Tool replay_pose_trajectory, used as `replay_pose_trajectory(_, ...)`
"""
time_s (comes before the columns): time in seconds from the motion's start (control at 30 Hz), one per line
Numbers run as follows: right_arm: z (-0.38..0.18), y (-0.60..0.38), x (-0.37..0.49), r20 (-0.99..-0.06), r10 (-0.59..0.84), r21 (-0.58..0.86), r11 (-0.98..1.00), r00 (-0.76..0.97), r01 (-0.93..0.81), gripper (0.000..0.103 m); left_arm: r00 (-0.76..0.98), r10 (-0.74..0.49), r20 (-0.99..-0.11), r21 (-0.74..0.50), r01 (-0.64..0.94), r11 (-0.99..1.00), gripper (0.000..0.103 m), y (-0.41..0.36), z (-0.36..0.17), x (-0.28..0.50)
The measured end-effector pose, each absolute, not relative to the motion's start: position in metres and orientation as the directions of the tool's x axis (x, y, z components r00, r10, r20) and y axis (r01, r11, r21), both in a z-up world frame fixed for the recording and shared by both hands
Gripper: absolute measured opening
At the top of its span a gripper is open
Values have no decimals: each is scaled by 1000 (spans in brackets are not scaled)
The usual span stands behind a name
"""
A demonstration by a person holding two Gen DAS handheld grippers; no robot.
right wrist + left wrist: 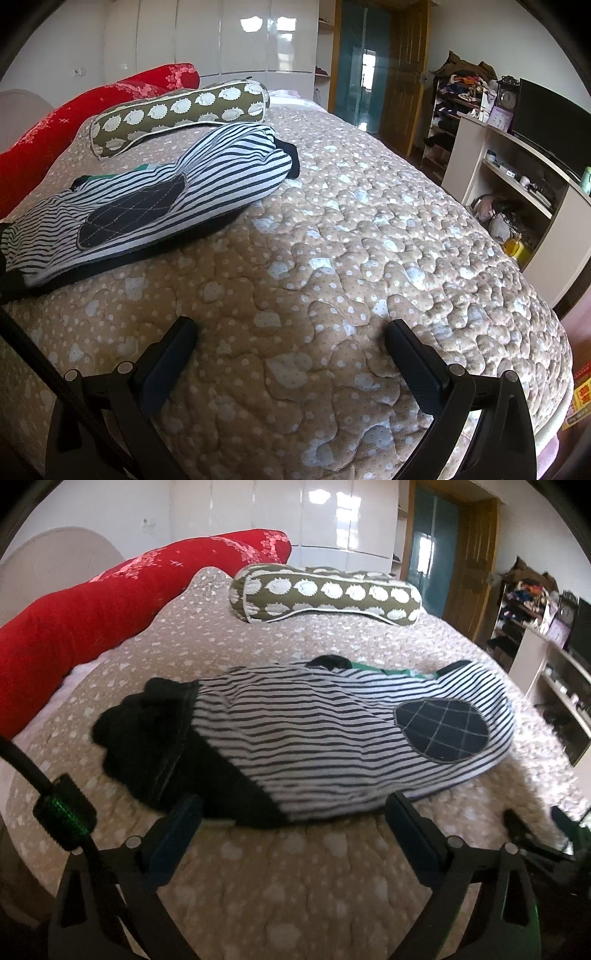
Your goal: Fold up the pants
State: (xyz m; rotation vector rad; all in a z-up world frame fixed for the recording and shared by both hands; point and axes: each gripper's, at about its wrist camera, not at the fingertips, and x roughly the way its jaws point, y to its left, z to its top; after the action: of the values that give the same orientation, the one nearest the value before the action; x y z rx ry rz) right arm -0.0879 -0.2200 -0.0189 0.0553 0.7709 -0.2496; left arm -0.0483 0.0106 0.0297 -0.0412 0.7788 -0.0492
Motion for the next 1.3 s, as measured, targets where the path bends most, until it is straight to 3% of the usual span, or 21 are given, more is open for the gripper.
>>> replay_pose_trajectory(0.27,-20,-221,-92,-687,-190,-39,973,701,226,102,684,-84,-725,-180,-71,981,99,60,36,-64)
replay_pose_trajectory(0.47,-21,-220,-95,-675,-190,-39,974,713,222,102,663,-82,-744,-198,-102,975,99,64,27,-77)
replay_pose_trajectory(0.63,-18,-224,-97,-691,-142,-14,983,709,183,102,662,-164,-732,-288,-82,954,99,70,28,-80)
replay_pose_trajectory(0.7,-8,-238,-97,-716,-28,92,987,697,135,102,663,-216,-717,-349,-73,934,99,79,28,-77)
replay_pose_trajectory(0.8,6,-268,-95,-659,218,374,926,720,62,99,659,-273,-701,-437,-94,895,99,95,22,-70)
replay_pose_trajectory(0.87,7,-277,-79,-641,322,481,876,697,37,98,650,-307,-695,-492,-119,862,99,107,16,-63)
replay_pose_trajectory(1.1,1,-280,-3,-603,422,595,803,677,29,84,626,-425,-654,-615,-113,780,98,120,9,-18)
replay_pose_trajectory(1.13,0,-277,4,-600,421,600,799,680,34,81,624,-426,-656,-617,-117,779,94,118,9,-12)
replay_pose_trajectory(1.17,0,-276,15,-595,426,610,791,681,38,75,614,-416,-671,-606,-131,784,77,114,8,-4)
replay_pose_trajectory(1.2,0,-277,23,-597,423,614,788,682,48,62,601,-405,-689,-592,-144,793,63,113,6,0)
replay_pose_trajectory(1.23,-1,-278,30,-599,419,621,781,683,66,49,577,-380,-723,-561,-168,811,33,111,4,6)
replay_pose_trajectory(1.27,-4,-281,38,-598,435,651,754,673,91,21,554,-372,-745,-543,-178,821,18,109,1,11)
replay_pose_trajectory(1.3,-8,-285,41,-578,480,700,708,661,98,17,543,-395,-741,-558,-170,812,17,109,0,12)
